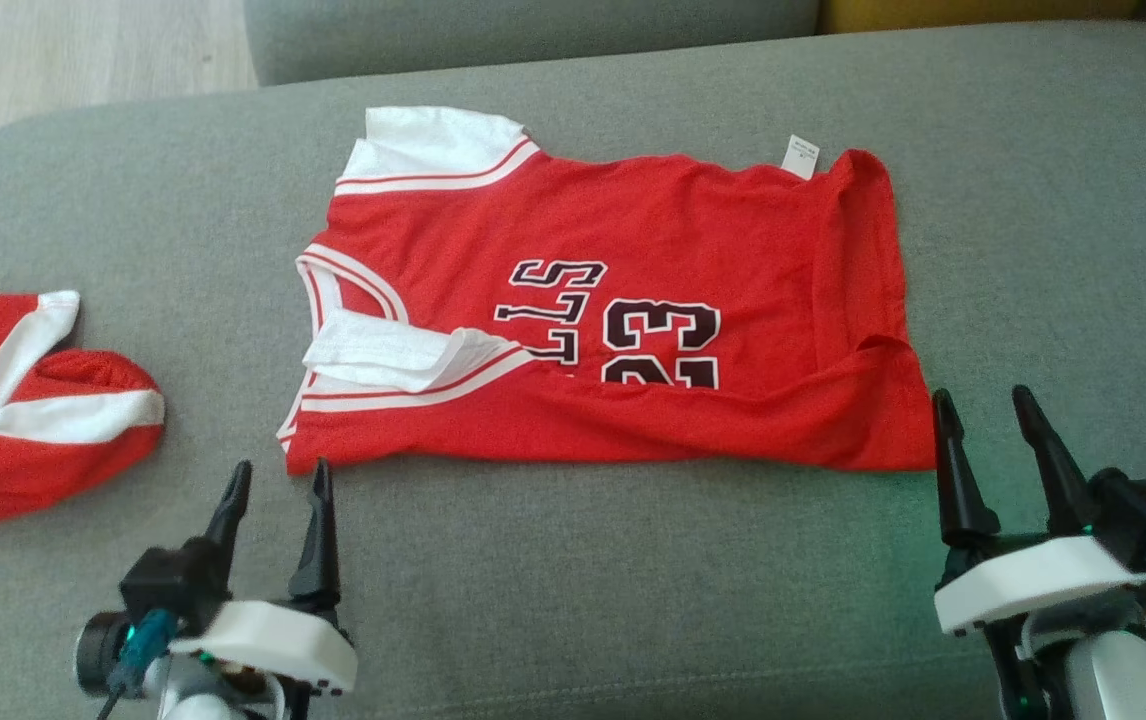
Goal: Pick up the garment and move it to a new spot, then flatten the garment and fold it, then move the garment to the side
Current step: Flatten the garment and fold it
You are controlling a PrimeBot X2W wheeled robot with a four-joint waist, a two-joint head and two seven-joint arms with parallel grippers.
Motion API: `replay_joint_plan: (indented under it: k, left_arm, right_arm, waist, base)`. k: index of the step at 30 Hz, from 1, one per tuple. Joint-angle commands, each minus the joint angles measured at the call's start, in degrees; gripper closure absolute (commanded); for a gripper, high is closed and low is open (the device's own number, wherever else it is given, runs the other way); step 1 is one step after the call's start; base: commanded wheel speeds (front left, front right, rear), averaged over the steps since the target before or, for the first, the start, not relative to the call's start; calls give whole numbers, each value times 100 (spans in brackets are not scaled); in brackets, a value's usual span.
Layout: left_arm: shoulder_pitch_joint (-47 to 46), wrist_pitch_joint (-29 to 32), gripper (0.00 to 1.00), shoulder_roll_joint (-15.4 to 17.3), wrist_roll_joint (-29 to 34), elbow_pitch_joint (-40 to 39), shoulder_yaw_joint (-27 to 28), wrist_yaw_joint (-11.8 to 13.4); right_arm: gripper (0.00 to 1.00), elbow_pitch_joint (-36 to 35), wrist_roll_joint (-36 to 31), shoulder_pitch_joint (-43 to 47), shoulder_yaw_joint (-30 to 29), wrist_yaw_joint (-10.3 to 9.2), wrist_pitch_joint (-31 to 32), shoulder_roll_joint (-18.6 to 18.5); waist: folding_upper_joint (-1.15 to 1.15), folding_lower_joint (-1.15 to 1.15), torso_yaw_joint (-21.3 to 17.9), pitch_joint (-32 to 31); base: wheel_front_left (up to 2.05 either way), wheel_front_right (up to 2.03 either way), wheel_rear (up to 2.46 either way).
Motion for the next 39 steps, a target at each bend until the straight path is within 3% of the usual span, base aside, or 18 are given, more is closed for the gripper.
replay_joint_plan:
  k: [1,10,20,22,23,25,26,33,39]
  left_arm:
    - [-341,-20,0,72,-14,-120,115,-87]
    - [-1133,579,0,64,-505,754,87,-535]
    - [-1687,988,0,6,-1107,1681,246,-833]
    - [-1792,1093,99,13,-1223,1858,203,-929]
    - [-1824,1102,100,23,-1242,1899,187,-951]
    - [-1871,1099,100,38,-1269,1960,156,-984]
    - [-1883,1076,100,47,-1283,1966,143,-1000]
    - [-1712,825,100,122,-1368,1690,130,-1054]
    - [-1219,716,100,137,-1397,993,153,-945]
  right_arm:
    - [0,-92,15,-105,72,-4,53,5]
    - [0,633,-101,-464,9,-4,559,14]
    - [0,1327,-210,-904,-56,-4,1053,60]
    - [0,1498,-194,-999,-75,-4,1233,74]
    - [0,1517,-170,-1036,-62,-4,1240,78]
    - [76,1588,-94,-1071,-71,-4,1316,85]
    - [100,1599,-79,-1081,-69,-4,1340,88]
    - [100,1518,139,-1088,-143,-4,1377,95]
    - [100,1205,241,-926,-306,-4,1478,45]
  waist:
    - [0,0,21,58]
    - [0,0,98,450]
    - [0,0,66,755]
    - [0,0,73,798]
    - [0,0,79,810]
    - [0,0,94,820]
    - [0,0,99,820]
    - [0,0,134,784]
    - [0,0,237,695]
  base:
    - [0,0,0]
    - [0,0,0]
    - [0,0,0]
    - [0,0,0]
    - [0,0,0]
    - [0,0,0]
    - [0,0,0]
    - [0,0,0]
    - [0,0,0]
